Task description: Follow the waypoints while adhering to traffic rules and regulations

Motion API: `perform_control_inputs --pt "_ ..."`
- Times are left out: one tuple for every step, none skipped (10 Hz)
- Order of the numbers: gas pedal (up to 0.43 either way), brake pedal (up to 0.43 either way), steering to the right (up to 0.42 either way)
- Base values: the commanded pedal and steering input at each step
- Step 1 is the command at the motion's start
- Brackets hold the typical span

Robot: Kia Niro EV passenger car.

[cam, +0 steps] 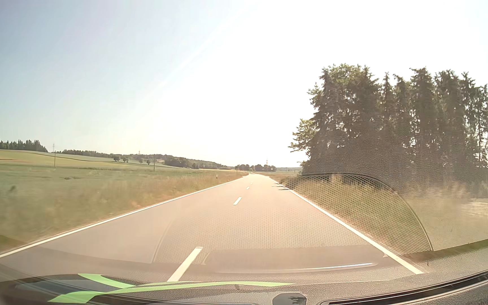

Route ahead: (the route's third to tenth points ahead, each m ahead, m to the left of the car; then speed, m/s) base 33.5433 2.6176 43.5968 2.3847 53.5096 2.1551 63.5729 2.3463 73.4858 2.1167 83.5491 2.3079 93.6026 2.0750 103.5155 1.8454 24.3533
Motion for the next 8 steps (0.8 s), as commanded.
perform_control_inputs --pt "0.24 0.0 -0.001" --pt "0.228 0.0 -0.001" --pt "0.209 0.0 -0.001" --pt "0.197 0.0 -0.002" --pt "0.197 0.0 -0.001" --pt "0.209 0.0 -0.001" --pt "0.22 0.0 -0.001" --pt "0.228 0.0 -0.001"
